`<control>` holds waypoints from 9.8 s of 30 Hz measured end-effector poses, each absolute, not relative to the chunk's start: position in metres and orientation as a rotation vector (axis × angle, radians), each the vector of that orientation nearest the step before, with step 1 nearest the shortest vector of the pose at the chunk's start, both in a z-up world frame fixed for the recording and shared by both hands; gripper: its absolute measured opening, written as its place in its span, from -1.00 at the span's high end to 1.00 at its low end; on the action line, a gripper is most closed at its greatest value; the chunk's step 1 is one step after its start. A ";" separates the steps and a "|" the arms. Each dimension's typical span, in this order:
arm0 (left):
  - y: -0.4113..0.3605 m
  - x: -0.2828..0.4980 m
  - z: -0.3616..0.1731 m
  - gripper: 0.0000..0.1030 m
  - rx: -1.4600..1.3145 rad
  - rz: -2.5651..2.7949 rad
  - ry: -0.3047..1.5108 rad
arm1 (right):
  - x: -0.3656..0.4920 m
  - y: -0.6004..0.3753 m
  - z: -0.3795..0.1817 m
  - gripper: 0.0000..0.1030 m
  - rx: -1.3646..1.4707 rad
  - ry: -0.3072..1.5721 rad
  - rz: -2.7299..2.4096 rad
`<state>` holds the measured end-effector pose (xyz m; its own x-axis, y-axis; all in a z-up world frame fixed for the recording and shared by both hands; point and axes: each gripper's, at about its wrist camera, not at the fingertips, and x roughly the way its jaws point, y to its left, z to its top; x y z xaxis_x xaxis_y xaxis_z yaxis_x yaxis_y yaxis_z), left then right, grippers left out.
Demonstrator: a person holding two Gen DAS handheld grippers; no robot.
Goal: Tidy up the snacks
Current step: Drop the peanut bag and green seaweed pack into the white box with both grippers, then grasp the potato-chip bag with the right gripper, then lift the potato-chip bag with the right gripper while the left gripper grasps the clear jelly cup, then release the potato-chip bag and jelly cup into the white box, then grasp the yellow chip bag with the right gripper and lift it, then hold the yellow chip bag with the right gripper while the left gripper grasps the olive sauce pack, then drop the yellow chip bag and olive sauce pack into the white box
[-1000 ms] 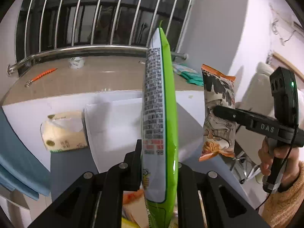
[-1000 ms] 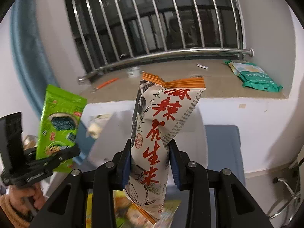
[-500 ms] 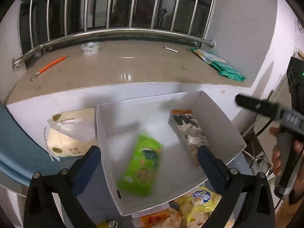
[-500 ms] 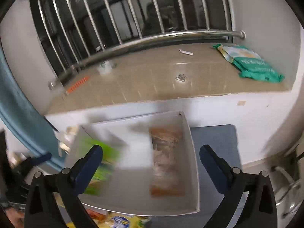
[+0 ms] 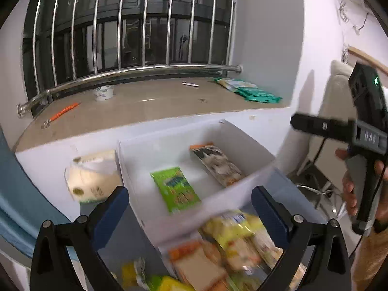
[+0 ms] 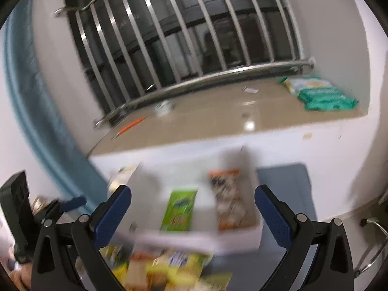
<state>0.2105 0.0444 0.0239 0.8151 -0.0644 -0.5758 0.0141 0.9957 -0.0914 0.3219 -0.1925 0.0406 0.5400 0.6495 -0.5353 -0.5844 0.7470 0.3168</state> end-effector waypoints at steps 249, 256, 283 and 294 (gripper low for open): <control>0.107 0.197 -0.118 -0.99 0.058 0.176 0.872 | 0.172 -0.243 -0.056 -0.22 0.123 0.673 0.859; 0.109 0.231 -0.132 -0.99 0.036 0.149 0.933 | 0.169 -0.238 -0.057 -0.22 0.107 0.674 0.873; 0.089 0.198 -0.003 0.06 -0.205 -0.066 0.604 | 0.202 -0.215 -0.029 -0.22 0.059 0.630 0.869; 0.077 0.305 0.002 0.06 -0.218 -0.044 0.650 | 0.333 -0.169 0.013 -0.23 0.023 0.637 0.708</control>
<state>0.3046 0.0772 0.0019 0.7959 -0.1086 -0.5956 -0.0278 0.9762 -0.2152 0.3330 -0.1694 0.0131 0.5801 0.6125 -0.5370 -0.5987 0.7676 0.2288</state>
